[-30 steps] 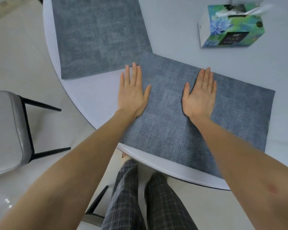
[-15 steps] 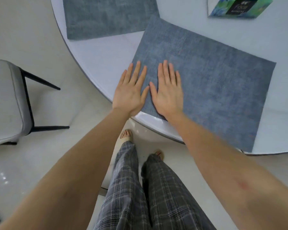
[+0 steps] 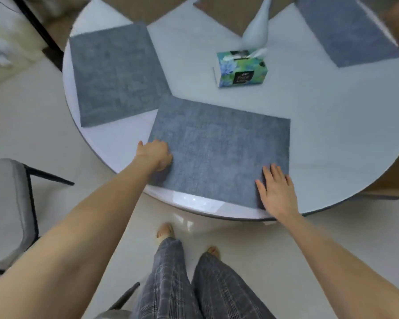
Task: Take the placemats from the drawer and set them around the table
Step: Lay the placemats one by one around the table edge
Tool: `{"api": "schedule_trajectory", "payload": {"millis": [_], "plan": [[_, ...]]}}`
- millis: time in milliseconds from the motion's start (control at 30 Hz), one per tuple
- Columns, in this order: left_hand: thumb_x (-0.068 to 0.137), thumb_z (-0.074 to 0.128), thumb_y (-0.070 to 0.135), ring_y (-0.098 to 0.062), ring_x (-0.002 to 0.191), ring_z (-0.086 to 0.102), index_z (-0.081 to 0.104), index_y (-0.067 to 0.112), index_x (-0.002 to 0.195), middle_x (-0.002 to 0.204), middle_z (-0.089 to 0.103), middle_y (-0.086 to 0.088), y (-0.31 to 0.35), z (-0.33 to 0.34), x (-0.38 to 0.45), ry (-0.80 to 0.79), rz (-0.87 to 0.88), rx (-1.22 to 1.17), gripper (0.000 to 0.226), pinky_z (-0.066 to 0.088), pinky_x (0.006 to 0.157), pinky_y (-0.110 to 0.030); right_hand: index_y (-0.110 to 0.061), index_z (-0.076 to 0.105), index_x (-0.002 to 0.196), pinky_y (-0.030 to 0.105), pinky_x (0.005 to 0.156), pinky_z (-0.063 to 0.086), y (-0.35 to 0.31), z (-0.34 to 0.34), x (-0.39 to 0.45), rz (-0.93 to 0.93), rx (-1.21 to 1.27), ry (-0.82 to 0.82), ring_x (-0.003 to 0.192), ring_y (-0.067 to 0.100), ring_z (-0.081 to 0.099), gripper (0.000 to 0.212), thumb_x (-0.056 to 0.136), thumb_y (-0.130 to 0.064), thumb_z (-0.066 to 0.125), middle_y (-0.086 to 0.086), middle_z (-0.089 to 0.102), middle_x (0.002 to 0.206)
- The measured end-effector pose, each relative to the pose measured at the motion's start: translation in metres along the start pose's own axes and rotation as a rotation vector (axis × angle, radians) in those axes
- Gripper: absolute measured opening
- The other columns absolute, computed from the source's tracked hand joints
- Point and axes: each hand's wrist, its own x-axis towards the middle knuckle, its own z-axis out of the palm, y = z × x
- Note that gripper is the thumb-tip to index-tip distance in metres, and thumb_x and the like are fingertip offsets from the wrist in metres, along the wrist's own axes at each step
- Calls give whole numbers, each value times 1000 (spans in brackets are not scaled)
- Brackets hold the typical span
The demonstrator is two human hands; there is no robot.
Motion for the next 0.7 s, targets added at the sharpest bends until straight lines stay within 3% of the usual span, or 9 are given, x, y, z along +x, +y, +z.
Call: {"api": "schedule_trajectory", "payload": {"millis": [67, 133, 433, 600, 700], "plan": [[97, 41, 39, -30, 129, 47, 46, 12, 137, 143, 44, -11, 21, -37, -2, -10, 34, 7, 48, 34, 107, -44, -2, 59, 106, 44, 91, 45, 10, -32, 17, 53, 78, 37, 105, 37, 57, 39, 97, -32, 35, 21, 59, 116], [98, 42, 41, -29, 131, 46, 46, 15, 139, 145, 45, -10, 47, -73, -3, 26, 107, 8, 49, 38, 104, -42, -3, 57, 94, 38, 77, 45, 17, -66, 34, 93, 152, 28, 95, 35, 59, 30, 97, -28, 40, 18, 62, 104], [98, 40, 46, -25, 127, 49, 46, 25, 140, 140, 52, -2, 140, -182, 36, 131, 410, -40, 48, 42, 101, -39, -9, 64, 107, 34, 79, 48, 35, -184, 129, 116, 222, 96, 102, 31, 60, 30, 95, -25, 41, 11, 66, 112], [98, 41, 41, -27, 115, 54, 58, 18, 121, 128, 58, -6, 186, -216, 67, 177, 508, -51, 36, 39, 79, -31, -10, 62, 113, 35, 80, 49, 65, -228, 169, 110, 145, 115, 102, 29, 60, 31, 96, -23, 40, 8, 65, 115], [98, 43, 37, -29, 115, 54, 57, 14, 123, 127, 59, -9, 216, -224, 85, 146, 529, -43, 36, 38, 80, -30, -9, 60, 112, 37, 80, 49, 89, -243, 200, 78, 66, 121, 101, 31, 60, 30, 96, -24, 40, 9, 65, 113]]}}
